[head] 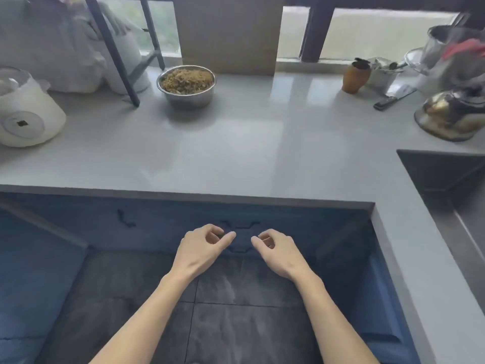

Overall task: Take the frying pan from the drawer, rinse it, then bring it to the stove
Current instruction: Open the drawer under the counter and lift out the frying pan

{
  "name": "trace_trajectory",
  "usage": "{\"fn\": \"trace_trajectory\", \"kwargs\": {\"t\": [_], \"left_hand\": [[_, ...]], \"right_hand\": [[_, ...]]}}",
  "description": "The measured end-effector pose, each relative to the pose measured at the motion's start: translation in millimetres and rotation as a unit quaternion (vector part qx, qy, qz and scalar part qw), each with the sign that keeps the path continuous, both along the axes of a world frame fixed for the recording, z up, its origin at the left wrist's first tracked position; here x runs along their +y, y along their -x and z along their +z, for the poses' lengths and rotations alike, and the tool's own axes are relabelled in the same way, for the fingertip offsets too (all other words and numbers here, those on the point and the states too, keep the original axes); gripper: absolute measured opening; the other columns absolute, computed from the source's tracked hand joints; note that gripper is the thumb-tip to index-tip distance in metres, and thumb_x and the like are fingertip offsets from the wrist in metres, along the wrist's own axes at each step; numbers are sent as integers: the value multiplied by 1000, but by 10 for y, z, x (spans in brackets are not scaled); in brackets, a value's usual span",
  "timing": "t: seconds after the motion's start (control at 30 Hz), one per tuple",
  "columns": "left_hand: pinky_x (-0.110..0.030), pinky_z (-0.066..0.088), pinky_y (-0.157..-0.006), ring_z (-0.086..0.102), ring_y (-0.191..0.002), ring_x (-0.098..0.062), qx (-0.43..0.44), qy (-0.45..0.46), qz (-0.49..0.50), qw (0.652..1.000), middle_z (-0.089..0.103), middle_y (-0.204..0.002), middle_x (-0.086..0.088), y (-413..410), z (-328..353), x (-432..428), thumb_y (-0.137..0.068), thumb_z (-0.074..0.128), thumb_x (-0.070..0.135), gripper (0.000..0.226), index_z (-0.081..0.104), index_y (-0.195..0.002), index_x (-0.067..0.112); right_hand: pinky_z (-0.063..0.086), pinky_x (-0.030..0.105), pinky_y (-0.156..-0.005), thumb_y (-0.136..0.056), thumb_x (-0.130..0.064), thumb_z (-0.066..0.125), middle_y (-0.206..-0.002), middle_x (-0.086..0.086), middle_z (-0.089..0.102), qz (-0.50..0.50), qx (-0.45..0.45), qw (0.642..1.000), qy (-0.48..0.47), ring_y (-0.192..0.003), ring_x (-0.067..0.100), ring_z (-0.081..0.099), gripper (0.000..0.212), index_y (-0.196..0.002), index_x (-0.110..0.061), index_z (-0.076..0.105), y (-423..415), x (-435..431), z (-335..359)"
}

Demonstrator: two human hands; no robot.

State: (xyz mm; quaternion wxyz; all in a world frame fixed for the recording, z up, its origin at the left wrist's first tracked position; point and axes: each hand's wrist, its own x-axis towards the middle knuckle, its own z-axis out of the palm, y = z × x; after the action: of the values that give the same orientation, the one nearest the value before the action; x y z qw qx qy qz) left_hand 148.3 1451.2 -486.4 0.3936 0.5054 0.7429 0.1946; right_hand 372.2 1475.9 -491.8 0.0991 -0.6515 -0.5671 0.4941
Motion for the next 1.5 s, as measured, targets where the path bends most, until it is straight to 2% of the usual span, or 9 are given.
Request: {"fn": "trace_trajectory", "kwargs": {"t": [0.17,0.27,0.43,0.7,0.8,0.93,1.13,1.37,1.5], "left_hand": [[-37,61,-96,75,-107,-11,1,31,12,999,80,-108,14,12,-1548,649,-75,69,89,72,78,-119,33],[-34,55,-90,74,-111,-18,-10,49,27,998,79,-115,7,53,-2269,933,-80,74,83,69,79,-120,27],[-20,52,-72,74,-91,-14,-78,11,62,995,80,-95,3,46,-2930,1199,-86,85,64,34,69,-86,33],[-34,52,-72,83,-81,-31,-222,-55,186,956,81,-84,-26,-157,-3035,1312,-90,90,38,44,60,-67,16],[-31,53,-69,74,-67,-6,-285,-39,212,934,74,-76,-7,-237,-3009,1264,-95,87,30,35,60,-81,12],[-25,53,-66,72,-66,-1,-313,-31,226,922,75,-76,9,-261,-3017,1233,-97,84,31,34,58,-83,16],[-30,51,-71,73,-67,-2,-332,-29,237,912,74,-86,-2,-291,-3053,1147,-97,84,27,34,57,-81,14],[-27,47,-63,70,-60,-4,-329,-12,254,909,74,-67,8,-305,-3100,846,-97,84,21,34,60,-73,19],[-24,52,-61,71,-67,-12,-336,1,253,907,81,-80,-22,-295,-3075,511,-95,87,19,33,62,-73,13]], "right_hand": [[54,39,-104,-86,-76,57,-129,-3,73,-47,10,999,23,-124,18,68,67,-129,-26,72,238,629,-1525],[61,44,-100,-67,-83,50,-114,1,83,-87,44,995,24,-112,25,78,69,-100,-28,77,273,912,-2346],[63,50,-94,-98,-52,73,-90,2,81,-158,125,979,-14,-103,31,81,42,-93,-10,76,353,1145,-2859],[65,24,-71,-105,-29,73,-95,12,84,-256,243,935,-31,-80,13,81,28,-94,-4,64,542,1151,-2932],[64,26,-71,-107,-27,69,-99,15,80,-305,274,912,-21,-85,17,79,24,-94,-10,59,649,1099,-2938],[62,35,-80,-107,-23,67,-94,8,74,-339,292,894,-23,-84,11,77,20,-92,-13,57,732,1062,-2944],[62,33,-78,-107,-15,66,-92,12,70,-378,315,871,-18,-81,11,74,19,-90,-12,57,777,985,-2976],[63,31,-75,-108,-15,66,-89,12,72,-378,329,865,-10,-76,11,75,24,-86,-14,58,741,655,-3050],[61,39,-79,-108,-13,67,-86,13,72,-365,315,876,-4,-81,20,77,25,-85,-13,56,675,296,-3019]]}}
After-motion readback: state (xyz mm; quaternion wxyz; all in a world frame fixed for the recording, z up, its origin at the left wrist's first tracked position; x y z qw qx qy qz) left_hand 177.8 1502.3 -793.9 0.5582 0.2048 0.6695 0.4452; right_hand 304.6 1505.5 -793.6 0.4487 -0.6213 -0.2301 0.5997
